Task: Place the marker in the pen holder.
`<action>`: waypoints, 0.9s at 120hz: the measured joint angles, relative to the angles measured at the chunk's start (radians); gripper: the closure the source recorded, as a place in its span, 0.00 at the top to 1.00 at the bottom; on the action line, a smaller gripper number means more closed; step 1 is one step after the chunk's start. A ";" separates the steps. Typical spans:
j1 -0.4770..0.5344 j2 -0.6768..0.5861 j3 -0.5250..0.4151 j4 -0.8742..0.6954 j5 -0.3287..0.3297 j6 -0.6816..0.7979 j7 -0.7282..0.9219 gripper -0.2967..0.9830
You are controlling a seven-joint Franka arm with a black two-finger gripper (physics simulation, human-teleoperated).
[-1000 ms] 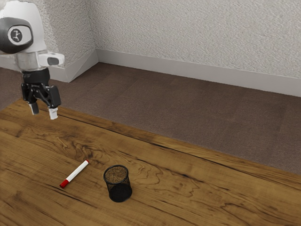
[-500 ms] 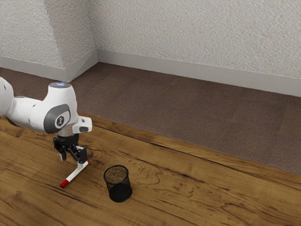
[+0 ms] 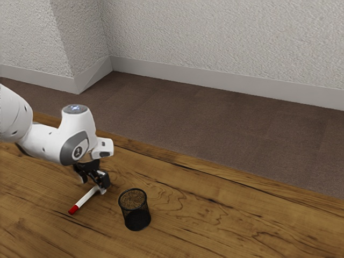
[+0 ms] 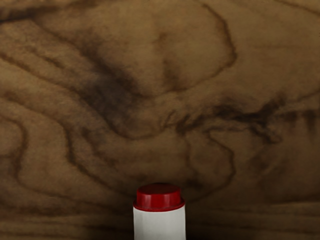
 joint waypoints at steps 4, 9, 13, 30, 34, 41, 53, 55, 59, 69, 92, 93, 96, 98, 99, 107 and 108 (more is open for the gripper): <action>-0.001 0.004 0.000 -0.002 -0.002 0.008 0.001 0.75; -0.001 0.006 0.000 -0.003 -0.004 0.016 0.001 0.75; -0.001 0.006 0.000 -0.005 -0.005 0.021 0.002 0.75; -0.001 0.005 0.000 -0.006 -0.007 0.035 0.003 0.75; -0.001 0.002 0.000 -0.006 -0.007 0.036 0.004 0.75; -0.002 -0.001 0.000 -0.006 -0.008 0.039 0.004 0.75; -0.002 -0.004 0.000 -0.006 -0.010 0.041 0.005 0.75; -0.002 -0.005 0.000 -0.006 -0.011 0.041 0.005 0.75; -0.003 -0.007 0.000 -0.011 -0.013 0.041 0.005 0.75; -0.004 -0.019 0.000 -0.031 -0.022 0.042 0.006 0.74; -0.003 -0.033 0.000 -0.048 -0.030 0.044 0.007 0.60; -0.003 -0.033 0.000 -0.048 -0.030 0.044 0.007 0.59; -0.003 -0.034 0.000 -0.048 -0.031 0.044 0.007 0.56; -0.003 -0.035 0.000 -0.048 -0.031 0.044 0.007 0.54; -0.002 -0.035 0.000 -0.049 -0.031 0.044 0.008 0.53; -0.001 -0.036 0.001 -0.050 -0.032 0.044 0.008 0.47; -0.001 -0.036 0.001 -0.050 -0.032 0.044 0.008 0.47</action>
